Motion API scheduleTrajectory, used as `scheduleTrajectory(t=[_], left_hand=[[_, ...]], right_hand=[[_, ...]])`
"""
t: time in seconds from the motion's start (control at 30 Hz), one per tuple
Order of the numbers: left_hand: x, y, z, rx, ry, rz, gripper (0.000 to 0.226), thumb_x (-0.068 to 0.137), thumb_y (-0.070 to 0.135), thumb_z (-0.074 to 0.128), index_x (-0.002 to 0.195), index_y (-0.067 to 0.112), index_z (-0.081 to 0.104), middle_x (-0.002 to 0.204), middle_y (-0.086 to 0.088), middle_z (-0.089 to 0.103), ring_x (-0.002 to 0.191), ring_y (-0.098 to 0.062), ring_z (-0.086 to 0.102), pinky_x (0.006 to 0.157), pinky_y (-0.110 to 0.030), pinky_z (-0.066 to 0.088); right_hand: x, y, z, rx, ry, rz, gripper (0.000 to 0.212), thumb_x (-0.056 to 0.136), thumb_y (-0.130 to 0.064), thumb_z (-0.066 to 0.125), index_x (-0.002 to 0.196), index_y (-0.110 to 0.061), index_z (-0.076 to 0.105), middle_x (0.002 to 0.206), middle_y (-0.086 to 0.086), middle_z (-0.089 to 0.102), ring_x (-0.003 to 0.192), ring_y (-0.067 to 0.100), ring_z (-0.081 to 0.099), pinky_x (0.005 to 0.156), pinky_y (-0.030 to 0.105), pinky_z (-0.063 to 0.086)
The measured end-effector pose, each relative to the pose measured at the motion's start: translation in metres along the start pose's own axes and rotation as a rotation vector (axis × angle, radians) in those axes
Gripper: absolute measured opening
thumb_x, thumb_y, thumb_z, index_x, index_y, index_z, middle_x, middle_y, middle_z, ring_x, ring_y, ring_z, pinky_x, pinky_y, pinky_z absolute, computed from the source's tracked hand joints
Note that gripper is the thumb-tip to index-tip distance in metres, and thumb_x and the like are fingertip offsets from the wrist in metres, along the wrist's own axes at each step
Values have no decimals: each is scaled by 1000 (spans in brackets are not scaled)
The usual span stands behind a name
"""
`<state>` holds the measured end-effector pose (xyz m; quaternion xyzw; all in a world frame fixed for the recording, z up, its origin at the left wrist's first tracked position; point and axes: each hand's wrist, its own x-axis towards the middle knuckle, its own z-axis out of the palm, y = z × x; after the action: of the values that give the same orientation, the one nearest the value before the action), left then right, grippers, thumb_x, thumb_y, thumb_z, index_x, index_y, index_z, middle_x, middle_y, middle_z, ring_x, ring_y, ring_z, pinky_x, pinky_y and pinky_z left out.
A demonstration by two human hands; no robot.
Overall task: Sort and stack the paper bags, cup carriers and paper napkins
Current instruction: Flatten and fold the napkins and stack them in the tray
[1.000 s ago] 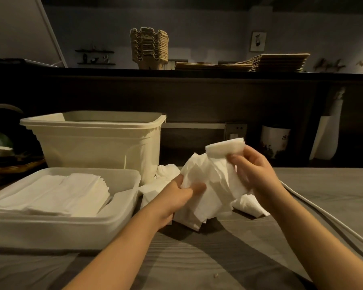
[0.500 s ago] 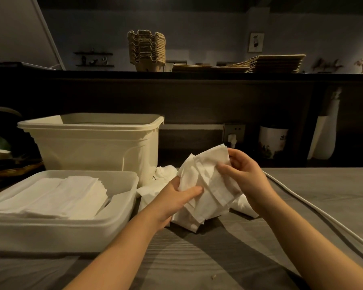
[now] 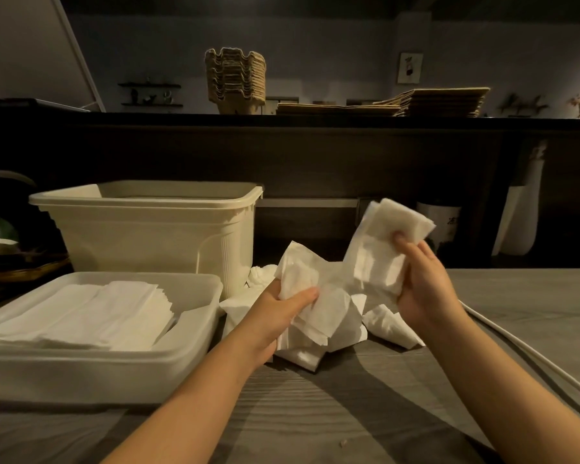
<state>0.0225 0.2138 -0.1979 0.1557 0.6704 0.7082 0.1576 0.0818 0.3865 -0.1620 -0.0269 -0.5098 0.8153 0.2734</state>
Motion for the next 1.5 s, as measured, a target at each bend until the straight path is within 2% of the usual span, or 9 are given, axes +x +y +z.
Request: scheduleTrajectory(t=[0.1, 0.2, 0.27, 0.43, 0.57, 0.77, 1.13, 1.4, 1.5], left_hand=[[1, 1, -1, -48, 35, -6, 42, 84, 24, 67, 123, 21, 52, 116, -2, 61, 111, -22, 55, 100, -43, 44], [1, 1, -2, -47, 43, -41, 41, 83, 26, 69, 120, 26, 52, 115, -3, 61, 111, -25, 54, 99, -49, 45], [1, 1, -2, -67, 35, -56, 39, 82, 26, 69, 118, 27, 54, 114, -4, 62, 110, -27, 56, 97, -52, 46], [1, 5, -3, -136, 38, -75, 39, 84, 20, 67, 120, 22, 55, 115, -7, 62, 108, -28, 57, 88, -46, 51], [0, 6, -6, -198, -4, -128, 37, 84, 17, 66, 119, 17, 56, 113, -11, 62, 105, -30, 58, 77, -44, 54], [2, 4, -8, -249, 7, -148, 38, 86, 17, 65, 123, 16, 54, 114, -12, 64, 105, -31, 61, 81, -44, 54], [7, 0, -7, -193, 93, -119, 44, 88, 15, 63, 128, 18, 47, 118, -10, 59, 110, -30, 56, 91, -47, 49], [12, 5, -16, -320, 300, -77, 39, 87, 20, 64, 124, 20, 53, 116, -12, 62, 104, -33, 61, 87, -51, 52], [5, 11, -17, -362, 194, -76, 34, 88, 21, 59, 122, 16, 55, 111, -14, 63, 100, -30, 61, 72, -41, 55]], right_hand=[[2, -6, -4, 175, -16, 85, 34, 93, -30, 50, 126, -23, 53, 113, 3, 63, 94, 22, 64, 59, 35, 55], [3, -8, -4, 276, -114, 111, 49, 90, -34, 51, 137, -19, 46, 98, 2, 64, 78, 15, 68, 58, 31, 56], [3, -8, -3, 232, -105, 76, 43, 93, -33, 49, 135, -22, 47, 94, 0, 62, 75, 13, 67, 57, 31, 56], [2, -7, -3, 120, -20, 6, 36, 95, -30, 46, 130, -23, 50, 117, 3, 59, 108, 24, 58, 62, 34, 52], [0, -9, -3, 173, -31, 43, 34, 93, -33, 47, 125, -22, 54, 107, -1, 65, 100, 19, 63, 62, 33, 54], [1, -11, -7, 370, 14, 60, 30, 92, -34, 50, 116, -17, 57, 92, -2, 72, 84, 14, 70, 69, 28, 58], [8, -10, -13, 466, 88, 105, 43, 92, -37, 51, 130, -17, 51, 118, 1, 66, 102, 19, 67, 69, 34, 54], [17, -8, -21, 527, 149, 81, 45, 93, -37, 49, 136, -23, 45, 125, 1, 62, 110, 21, 61, 71, 37, 53], [18, -10, -22, 570, 151, 63, 45, 93, -35, 50, 136, -20, 45, 127, 2, 61, 112, 21, 59, 75, 38, 51]])
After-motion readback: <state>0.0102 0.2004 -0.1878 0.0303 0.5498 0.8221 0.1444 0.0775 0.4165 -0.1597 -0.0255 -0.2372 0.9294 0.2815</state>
